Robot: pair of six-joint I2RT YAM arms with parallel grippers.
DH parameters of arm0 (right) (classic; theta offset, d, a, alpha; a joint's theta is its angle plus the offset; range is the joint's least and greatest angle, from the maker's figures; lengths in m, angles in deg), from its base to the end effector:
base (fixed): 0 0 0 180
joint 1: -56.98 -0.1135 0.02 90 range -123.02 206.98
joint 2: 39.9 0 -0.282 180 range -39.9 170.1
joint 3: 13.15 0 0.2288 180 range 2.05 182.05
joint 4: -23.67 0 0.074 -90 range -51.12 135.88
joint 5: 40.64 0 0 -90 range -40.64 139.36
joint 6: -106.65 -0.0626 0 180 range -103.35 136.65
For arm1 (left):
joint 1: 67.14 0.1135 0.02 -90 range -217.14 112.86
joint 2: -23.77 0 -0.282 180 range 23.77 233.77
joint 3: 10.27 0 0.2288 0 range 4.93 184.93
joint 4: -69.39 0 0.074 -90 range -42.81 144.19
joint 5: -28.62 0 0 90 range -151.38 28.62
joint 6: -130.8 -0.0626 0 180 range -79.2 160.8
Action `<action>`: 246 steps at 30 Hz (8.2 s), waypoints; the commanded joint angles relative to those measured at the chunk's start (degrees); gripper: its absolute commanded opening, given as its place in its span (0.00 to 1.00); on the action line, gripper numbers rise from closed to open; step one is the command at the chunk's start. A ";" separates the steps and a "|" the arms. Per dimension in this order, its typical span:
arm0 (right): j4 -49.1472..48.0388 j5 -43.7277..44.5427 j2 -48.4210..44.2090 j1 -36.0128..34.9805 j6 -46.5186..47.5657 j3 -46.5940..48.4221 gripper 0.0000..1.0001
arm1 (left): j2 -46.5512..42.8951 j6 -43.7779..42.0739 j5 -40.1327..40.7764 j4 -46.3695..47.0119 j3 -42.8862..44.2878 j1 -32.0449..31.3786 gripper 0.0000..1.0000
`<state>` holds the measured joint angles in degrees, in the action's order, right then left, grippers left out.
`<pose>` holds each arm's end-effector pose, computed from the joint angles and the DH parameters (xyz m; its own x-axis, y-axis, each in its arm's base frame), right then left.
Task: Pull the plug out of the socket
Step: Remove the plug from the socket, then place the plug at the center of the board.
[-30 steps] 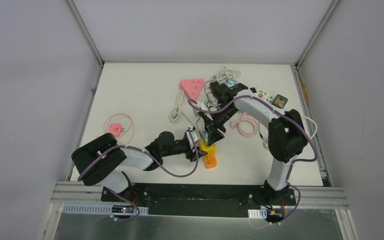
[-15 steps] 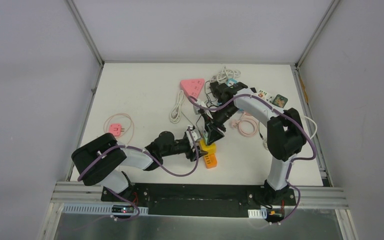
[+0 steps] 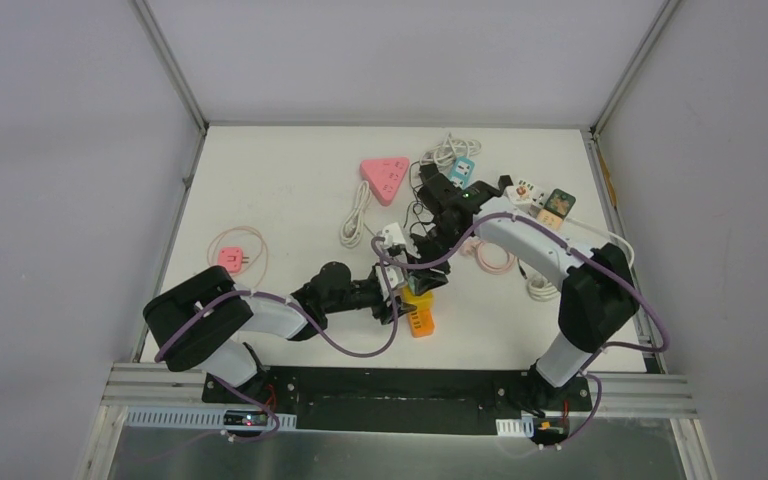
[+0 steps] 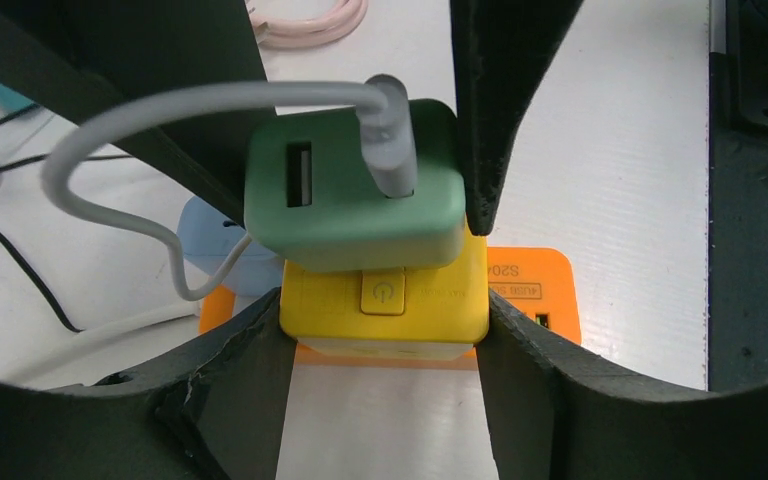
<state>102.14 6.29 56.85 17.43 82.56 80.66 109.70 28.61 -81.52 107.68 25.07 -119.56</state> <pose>0.2037 0.2237 0.2634 0.1852 -0.7119 -0.6774 -0.9180 -0.3714 0.1393 0.1506 -0.2311 0.1897 0.0734 0.2296 -0.9705 0.9552 0.2634 0.1346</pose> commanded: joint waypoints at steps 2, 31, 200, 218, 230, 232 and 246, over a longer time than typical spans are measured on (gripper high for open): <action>1.14 -3.28 -4.32 -3.91 -2.05 -0.96 0.00 | 1.40 -0.44 0.53 -6.56 0.89 0.31 0.00; 8.06 -14.85 -4.95 5.36 -1.80 2.80 0.00 | -6.60 8.01 5.92 -13.73 3.71 0.31 0.78; -16.24 -14.93 -8.47 20.83 -38.77 -2.41 1.00 | -28.82 32.91 29.72 -33.96 0.50 30.44 0.00; -14.05 -14.80 -6.93 20.94 -37.00 -1.64 1.00 | -21.90 42.53 20.46 -26.40 -3.21 45.97 0.00; -13.29 -15.45 -6.36 20.92 -36.55 -1.35 1.00 | -19.68 44.44 24.26 -28.09 -3.29 48.66 0.00; -13.16 -15.55 -6.34 20.92 -36.47 -1.29 1.00 | -18.99 45.01 25.13 -28.48 -3.15 49.00 0.00; -12.30 -16.34 -6.40 20.94 -36.03 -1.00 1.00 | -17.68 48.35 34.16 -37.36 3.64 50.30 0.00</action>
<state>89.64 -8.51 50.64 38.04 44.92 76.97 91.53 75.15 -51.82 73.56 22.80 -70.01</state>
